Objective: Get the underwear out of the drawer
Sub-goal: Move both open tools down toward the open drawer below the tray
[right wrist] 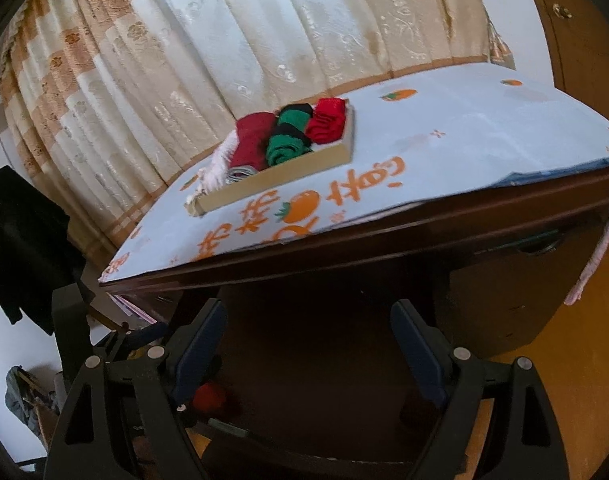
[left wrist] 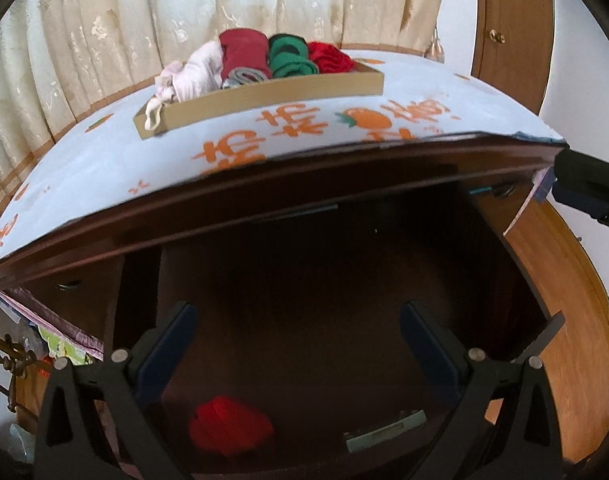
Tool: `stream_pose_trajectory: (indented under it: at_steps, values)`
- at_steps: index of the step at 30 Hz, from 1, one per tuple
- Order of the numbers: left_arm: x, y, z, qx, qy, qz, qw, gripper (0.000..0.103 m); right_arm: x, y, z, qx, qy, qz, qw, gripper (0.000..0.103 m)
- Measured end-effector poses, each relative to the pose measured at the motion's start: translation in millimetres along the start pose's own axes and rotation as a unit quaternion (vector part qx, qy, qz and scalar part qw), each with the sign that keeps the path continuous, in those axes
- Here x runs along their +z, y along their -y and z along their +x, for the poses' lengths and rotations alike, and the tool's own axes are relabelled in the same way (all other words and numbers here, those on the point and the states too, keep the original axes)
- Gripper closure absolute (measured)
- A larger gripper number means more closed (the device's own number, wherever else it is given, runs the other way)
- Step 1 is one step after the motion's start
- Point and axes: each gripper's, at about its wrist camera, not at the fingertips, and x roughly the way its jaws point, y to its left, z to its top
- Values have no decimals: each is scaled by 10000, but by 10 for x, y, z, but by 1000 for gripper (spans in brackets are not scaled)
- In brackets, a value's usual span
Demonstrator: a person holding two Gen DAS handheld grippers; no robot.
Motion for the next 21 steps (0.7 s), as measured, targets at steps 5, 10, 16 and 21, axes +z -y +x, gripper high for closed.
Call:
stream_pose_trajectory:
  at_steps: [5,10,16,21]
  values:
    - [-76,40,36,-66,-105,54,9999,0,-76,108,-41,-126,-70,16,9999,17]
    - [-146,132,102,-139,-249,186,9994,0,-185,248,-66,-309,-203,92,9993,17]
    - [-234,206,168,-255,-358,426,9981,0,-257,427,-91,-496,-311,185,9981,26]
    - [-282,77,268,-324,-462,345,9978,2,-216,462,-44,-595,-521,52,9969,54]
